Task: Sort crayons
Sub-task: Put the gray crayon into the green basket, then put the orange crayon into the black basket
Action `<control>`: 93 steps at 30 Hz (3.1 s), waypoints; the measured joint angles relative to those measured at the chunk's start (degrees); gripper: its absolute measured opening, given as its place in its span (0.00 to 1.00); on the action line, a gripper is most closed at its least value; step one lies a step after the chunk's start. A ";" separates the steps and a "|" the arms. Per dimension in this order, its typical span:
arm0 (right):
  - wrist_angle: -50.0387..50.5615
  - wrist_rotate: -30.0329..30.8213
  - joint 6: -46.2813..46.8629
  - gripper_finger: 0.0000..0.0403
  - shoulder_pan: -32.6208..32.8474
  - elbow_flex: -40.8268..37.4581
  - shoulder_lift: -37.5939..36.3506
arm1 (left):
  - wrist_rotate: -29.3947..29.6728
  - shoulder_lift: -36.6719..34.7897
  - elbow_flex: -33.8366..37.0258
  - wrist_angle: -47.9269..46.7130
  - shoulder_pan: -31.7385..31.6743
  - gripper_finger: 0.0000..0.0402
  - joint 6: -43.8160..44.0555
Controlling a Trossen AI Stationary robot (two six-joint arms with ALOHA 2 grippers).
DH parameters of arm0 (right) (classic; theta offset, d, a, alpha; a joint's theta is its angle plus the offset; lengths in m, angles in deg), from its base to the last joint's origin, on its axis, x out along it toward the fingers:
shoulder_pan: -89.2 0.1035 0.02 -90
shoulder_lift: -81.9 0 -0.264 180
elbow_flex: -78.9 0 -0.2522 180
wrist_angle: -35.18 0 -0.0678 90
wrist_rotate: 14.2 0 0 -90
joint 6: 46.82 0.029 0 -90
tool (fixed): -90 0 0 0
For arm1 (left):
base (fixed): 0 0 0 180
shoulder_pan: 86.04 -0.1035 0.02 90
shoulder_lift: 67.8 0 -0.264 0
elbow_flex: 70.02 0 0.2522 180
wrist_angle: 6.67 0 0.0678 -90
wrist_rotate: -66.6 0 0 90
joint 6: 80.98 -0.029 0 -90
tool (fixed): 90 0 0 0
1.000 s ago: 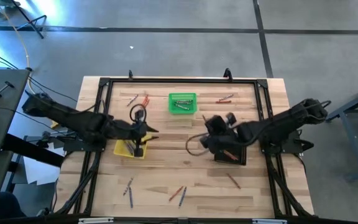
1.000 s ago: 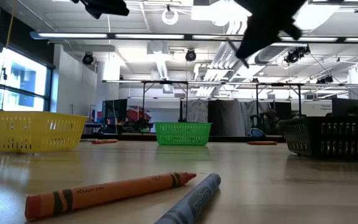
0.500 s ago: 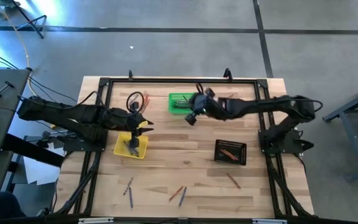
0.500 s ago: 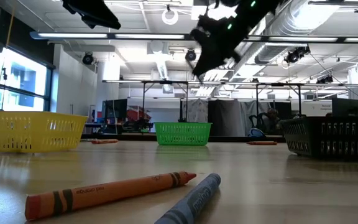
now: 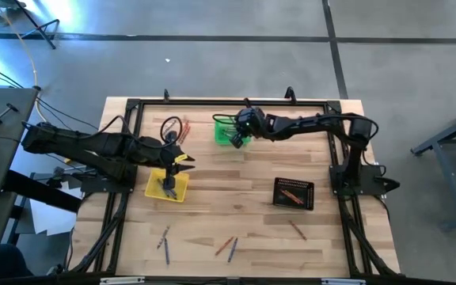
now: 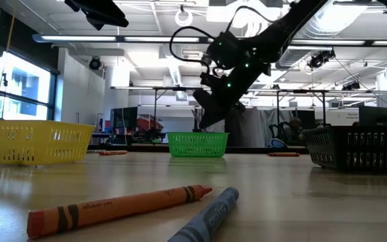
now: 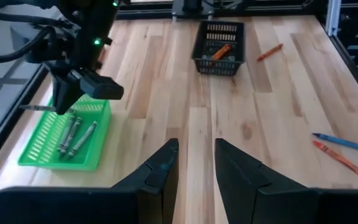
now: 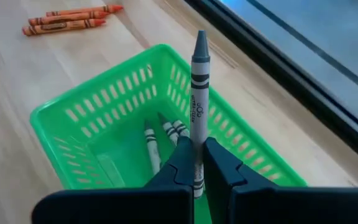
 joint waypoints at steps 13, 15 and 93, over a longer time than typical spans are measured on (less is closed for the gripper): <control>3.73 -9.09 1.06 0.29 -0.22 0.00 -0.81 | -0.11 0.04 0.00 0.66 0.73 0.22 2.72; 8.28 -9.10 0.59 0.31 -0.37 0.00 -3.28 | 0.12 0.04 0.00 1.02 1.52 0.22 2.67; 46.62 -9.33 -24.23 0.32 -22.86 0.02 -2.25 | 1.10 0.42 14.32 39.37 -1.90 0.22 -17.86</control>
